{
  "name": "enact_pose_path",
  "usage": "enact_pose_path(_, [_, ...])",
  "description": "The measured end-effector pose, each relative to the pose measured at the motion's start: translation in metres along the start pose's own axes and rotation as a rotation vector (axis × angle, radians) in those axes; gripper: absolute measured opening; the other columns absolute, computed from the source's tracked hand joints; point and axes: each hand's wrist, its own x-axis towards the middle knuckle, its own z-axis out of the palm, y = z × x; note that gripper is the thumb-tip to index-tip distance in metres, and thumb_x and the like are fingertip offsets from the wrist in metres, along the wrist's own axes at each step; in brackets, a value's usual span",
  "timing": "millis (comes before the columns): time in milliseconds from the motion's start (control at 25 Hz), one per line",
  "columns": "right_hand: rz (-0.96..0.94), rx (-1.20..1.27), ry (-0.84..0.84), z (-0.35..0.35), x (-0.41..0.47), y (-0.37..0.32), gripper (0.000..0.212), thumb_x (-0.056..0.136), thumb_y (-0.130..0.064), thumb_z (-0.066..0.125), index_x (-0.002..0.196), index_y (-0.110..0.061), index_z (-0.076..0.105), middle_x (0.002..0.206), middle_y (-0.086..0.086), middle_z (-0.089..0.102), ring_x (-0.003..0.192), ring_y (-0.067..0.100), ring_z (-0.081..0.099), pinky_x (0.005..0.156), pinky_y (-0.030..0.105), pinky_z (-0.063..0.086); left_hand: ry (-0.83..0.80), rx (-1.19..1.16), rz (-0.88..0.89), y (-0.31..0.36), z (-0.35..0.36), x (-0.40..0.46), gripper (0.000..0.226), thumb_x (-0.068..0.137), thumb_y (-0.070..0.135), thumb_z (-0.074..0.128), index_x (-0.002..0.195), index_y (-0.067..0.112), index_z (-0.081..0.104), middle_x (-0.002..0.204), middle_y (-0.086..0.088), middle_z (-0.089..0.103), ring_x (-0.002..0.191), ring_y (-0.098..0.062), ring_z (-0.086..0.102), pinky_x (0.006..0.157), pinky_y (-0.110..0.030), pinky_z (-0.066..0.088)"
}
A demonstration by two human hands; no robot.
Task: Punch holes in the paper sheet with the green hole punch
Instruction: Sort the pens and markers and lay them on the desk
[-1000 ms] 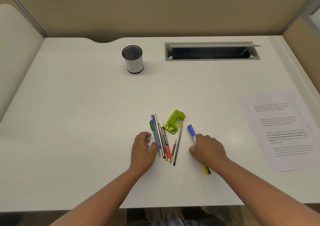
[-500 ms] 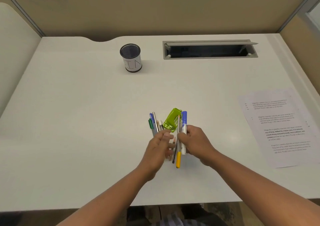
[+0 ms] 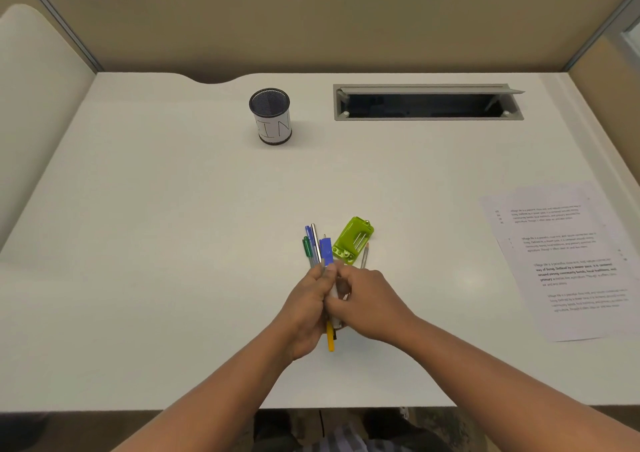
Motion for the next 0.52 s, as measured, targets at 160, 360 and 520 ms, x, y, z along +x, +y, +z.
enact_pose_path(160, [-0.004,0.201,0.111,0.002,0.001,0.009,0.018,0.084,-0.028,0.063,0.096,-0.038,0.072,0.075,-0.012,0.07,0.051,0.004,0.066,0.05,0.015,0.05,0.109,-0.022,0.039,-0.003,-0.01,0.005,0.025,0.108,0.032,0.046,0.122,0.016,0.059,0.09,-0.004,0.078,0.066,-0.018,0.072,0.055,-0.031,0.055])
enact_pose_path(360, [0.239,-0.111,0.273,-0.011,0.019,0.049,0.009,0.083,-0.03,0.066,0.075,-0.025,0.062,0.067,-0.009,0.063,0.066,0.011,0.059,0.06,0.029,0.044,0.195,-0.107,0.024,-0.004,-0.025,0.005,0.017,0.104,0.028,0.054,0.11,0.012,0.055,0.065,-0.001,0.054,0.049,-0.012,0.045,0.046,-0.027,0.042])
enact_pose_path(520, [0.379,-0.295,0.17,-0.01,0.035,0.065,0.041,0.085,-0.051,0.066,0.066,-0.018,0.05,0.066,-0.001,0.059,0.064,0.021,0.058,0.054,0.031,0.041,0.179,-0.162,-0.002,-0.004,-0.03,0.001,0.012,0.103,0.027,0.056,0.106,0.015,0.057,0.064,0.0,0.053,0.05,-0.012,0.045,0.047,-0.027,0.041])
